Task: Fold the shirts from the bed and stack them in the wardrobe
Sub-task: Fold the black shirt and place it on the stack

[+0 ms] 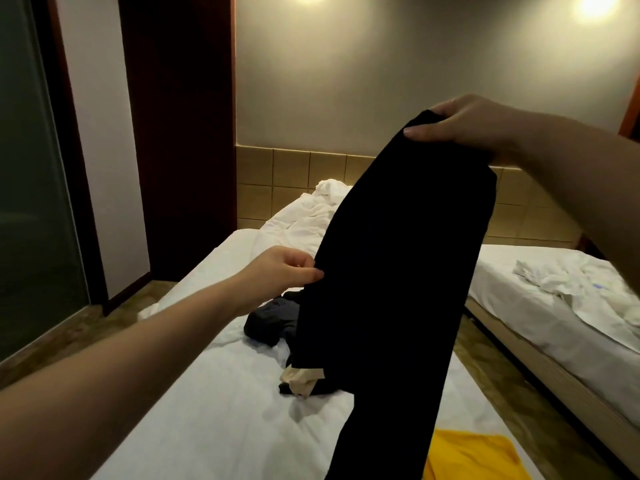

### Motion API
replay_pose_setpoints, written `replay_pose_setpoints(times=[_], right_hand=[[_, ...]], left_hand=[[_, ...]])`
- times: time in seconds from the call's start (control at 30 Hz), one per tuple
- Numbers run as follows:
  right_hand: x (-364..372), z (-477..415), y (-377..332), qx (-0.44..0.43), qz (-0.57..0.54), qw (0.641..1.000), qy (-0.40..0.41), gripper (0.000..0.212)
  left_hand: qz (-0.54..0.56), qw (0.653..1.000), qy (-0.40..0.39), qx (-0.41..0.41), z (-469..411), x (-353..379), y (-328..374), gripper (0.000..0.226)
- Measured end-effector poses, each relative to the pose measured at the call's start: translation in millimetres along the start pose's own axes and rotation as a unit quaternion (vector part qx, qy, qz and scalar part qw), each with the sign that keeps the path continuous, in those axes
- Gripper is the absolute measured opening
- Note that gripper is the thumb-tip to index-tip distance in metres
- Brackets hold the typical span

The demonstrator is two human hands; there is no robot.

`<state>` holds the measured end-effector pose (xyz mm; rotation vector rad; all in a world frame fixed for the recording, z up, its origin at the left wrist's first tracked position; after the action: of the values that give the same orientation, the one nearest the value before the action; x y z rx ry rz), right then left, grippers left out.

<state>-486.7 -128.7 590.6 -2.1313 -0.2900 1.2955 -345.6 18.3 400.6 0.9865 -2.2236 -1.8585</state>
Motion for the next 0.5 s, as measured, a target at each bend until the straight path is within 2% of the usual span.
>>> replay_pose_setpoints(times=[0.13, 0.27, 0.33, 0.4, 0.5], right_hand=[[-11.4, 3.4, 10.8, 0.019, 0.038, 0.999, 0.005, 0.01], [-21.2, 7.3, 27.1, 0.022, 0.048, 0.998, 0.04, 0.004], [-21.1, 7.9, 32.1, 0.017, 0.053, 0.997, 0.053, 0.002], [-17.9, 6.6, 31.2, 0.007, 0.055, 0.997, 0.057, 0.001], [-4.9, 4.9, 22.6, -0.012, 0.068, 0.997, 0.038, 0.002]], left_hand=[[0.057, 0.998, 0.028, 0.015, 0.2, 3.8, -5.6, 0.017], [0.129, 0.983, 0.127, 0.042, 4.5, -22.5, 11.1, 0.03], [0.082, 0.991, 0.1, 0.044, 6.4, -13.4, 10.2, 0.05], [0.06, 0.996, 0.054, 0.041, 9.7, 8.2, 0.1, 0.062], [0.159, 0.987, 0.027, 0.01, 9.3, 32.5, -23.3, 0.049]])
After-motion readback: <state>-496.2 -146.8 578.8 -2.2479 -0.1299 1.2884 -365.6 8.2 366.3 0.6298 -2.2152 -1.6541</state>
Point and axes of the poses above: each hand's wrist, its own z-axis away from the middle knuckle, its own x-axis out of the palm, y = z × x, the point moved 9 cm from there along -z, towards the middle knuckle, and after that the axes turned 5 degrees about z, right-handed, at the moved point
